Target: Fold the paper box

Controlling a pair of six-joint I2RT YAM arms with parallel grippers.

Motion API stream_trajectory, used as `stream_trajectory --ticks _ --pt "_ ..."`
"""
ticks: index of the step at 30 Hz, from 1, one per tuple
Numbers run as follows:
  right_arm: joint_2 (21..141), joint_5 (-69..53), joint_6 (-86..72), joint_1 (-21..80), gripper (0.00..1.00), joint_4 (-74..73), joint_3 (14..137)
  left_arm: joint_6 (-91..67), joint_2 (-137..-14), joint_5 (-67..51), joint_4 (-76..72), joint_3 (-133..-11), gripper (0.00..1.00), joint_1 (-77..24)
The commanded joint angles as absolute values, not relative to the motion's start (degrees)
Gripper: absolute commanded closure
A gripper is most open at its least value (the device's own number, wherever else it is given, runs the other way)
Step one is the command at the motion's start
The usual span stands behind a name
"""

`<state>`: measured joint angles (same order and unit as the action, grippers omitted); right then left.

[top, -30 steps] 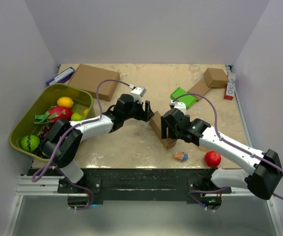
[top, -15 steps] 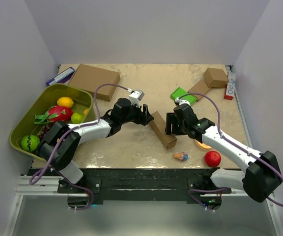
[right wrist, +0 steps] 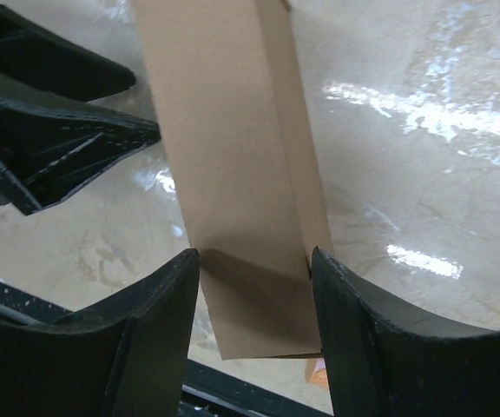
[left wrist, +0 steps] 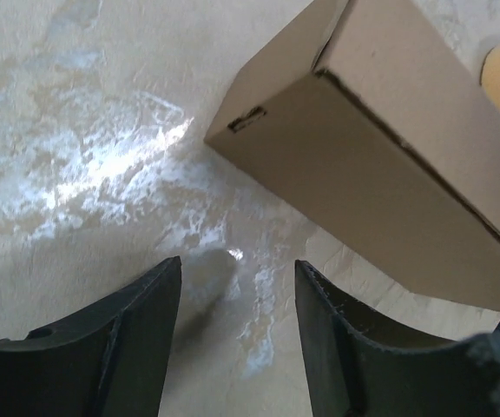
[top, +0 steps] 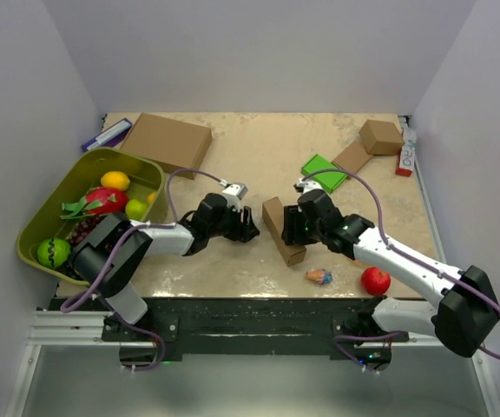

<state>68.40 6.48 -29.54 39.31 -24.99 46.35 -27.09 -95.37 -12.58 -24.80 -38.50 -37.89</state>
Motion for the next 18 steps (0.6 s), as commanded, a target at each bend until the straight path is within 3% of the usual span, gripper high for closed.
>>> stream_trajectory --ticks 1,18 --pt "69.7 9.6 -30.8 44.9 0.43 -25.0 47.5 -27.9 -90.6 -10.2 -26.4 -36.1 0.38 -37.4" --pt "83.3 26.4 -36.1 59.6 0.49 -30.7 59.0 -21.9 -64.8 -1.8 -3.7 -39.5 0.19 -32.0"
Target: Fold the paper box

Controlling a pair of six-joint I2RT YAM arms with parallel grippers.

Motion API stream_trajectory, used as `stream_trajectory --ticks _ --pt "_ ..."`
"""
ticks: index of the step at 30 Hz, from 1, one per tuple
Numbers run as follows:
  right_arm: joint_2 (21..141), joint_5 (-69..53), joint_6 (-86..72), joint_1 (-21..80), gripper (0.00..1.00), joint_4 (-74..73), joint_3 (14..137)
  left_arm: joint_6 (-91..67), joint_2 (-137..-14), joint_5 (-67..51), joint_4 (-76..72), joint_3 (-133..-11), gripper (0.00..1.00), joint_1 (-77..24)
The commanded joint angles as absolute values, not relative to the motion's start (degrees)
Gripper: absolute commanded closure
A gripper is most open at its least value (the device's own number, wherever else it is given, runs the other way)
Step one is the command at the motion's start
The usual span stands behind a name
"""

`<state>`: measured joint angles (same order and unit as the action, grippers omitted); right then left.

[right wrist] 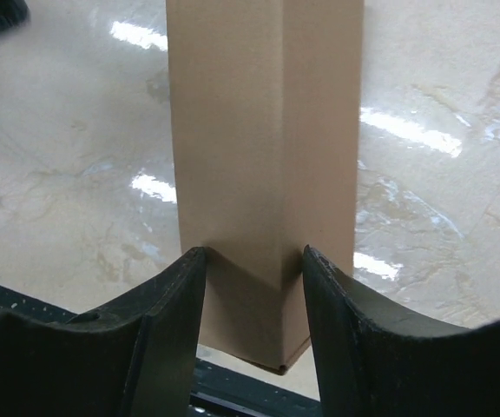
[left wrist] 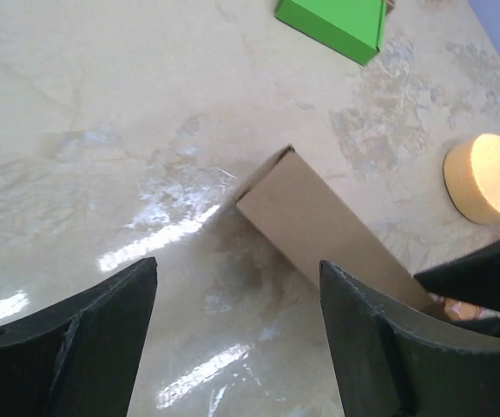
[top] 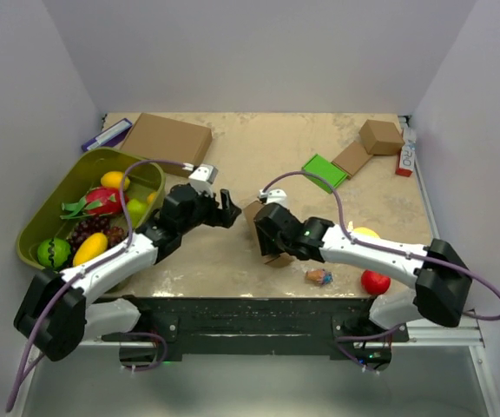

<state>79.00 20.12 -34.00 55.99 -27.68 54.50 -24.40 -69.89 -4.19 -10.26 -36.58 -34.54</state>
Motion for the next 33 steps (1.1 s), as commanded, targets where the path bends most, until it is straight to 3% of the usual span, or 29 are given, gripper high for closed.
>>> stream_trajectory --ticks 1,7,10,12,15,26,33 --pt "84.5 27.7 -36.9 61.5 0.49 -31.1 59.8 -21.6 -63.6 -1.5 -2.8 -40.1 0.18 -31.5" --pt "90.4 29.1 -39.3 65.4 0.38 -33.7 66.4 -18.9 -57.0 -0.2 3.8 -43.3 0.14 -27.8" --pt "88.6 27.5 -37.4 64.6 0.18 -31.1 66.4 -18.4 -56.5 -0.5 4.1 -44.2 0.12 -26.0" --pt "87.3 24.1 -36.0 60.7 0.08 -26.6 65.7 -18.4 -56.5 -0.7 3.9 -44.7 0.11 -24.1" --pt "84.1 17.1 -32.2 52.4 0.02 -18.7 62.4 -18.9 -56.4 -2.1 4.0 -45.3 0.08 -20.0" --pt "68.8 -4.0 -24.2 14.2 0.01 -0.8 50.9 -12.8 -51.5 -4.4 7.5 -48.2 0.0 -11.5" --pt "58.3 0.1 -20.3 9.0 0.01 -0.4 47.5 -11.5 -50.8 1.6 12.0 -51.7 0.0 -11.5"
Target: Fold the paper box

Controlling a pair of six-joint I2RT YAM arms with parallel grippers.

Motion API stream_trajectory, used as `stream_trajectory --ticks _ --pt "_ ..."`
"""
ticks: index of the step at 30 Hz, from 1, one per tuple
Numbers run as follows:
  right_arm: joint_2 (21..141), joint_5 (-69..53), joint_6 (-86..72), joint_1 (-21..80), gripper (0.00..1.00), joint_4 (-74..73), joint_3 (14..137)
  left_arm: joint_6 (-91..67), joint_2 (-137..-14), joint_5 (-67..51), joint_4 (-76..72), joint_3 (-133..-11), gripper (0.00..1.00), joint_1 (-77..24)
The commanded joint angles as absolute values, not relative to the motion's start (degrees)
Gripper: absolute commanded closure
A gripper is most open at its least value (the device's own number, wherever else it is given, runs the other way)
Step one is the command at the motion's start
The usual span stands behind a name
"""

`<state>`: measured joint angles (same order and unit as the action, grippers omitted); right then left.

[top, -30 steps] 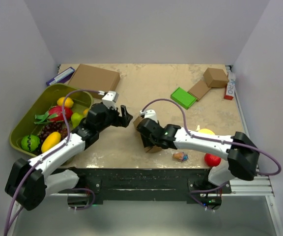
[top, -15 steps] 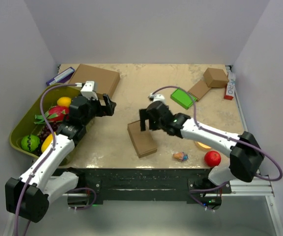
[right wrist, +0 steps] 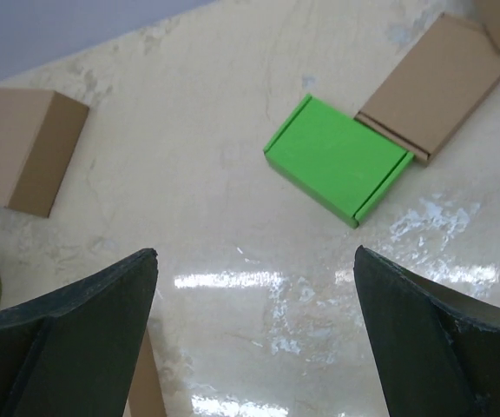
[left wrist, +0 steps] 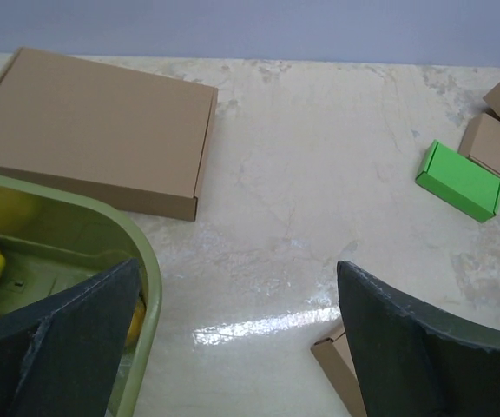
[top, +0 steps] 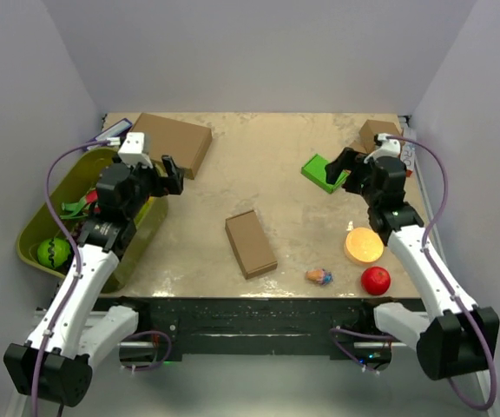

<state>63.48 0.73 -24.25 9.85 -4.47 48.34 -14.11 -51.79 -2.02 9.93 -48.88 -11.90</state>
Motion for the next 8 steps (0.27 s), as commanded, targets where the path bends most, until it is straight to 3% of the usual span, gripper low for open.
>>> stream_trajectory --ticks 1,8 --pt "57.7 1.0 -19.8 8.8 0.01 -0.5 47.2 -11.4 -50.4 1.6 11.7 -51.3 0.0 -11.5" --pt "56.7 2.0 -19.8 8.7 0.01 -0.3 46.4 -11.9 -49.7 0.5 10.0 -50.5 0.0 -11.5"
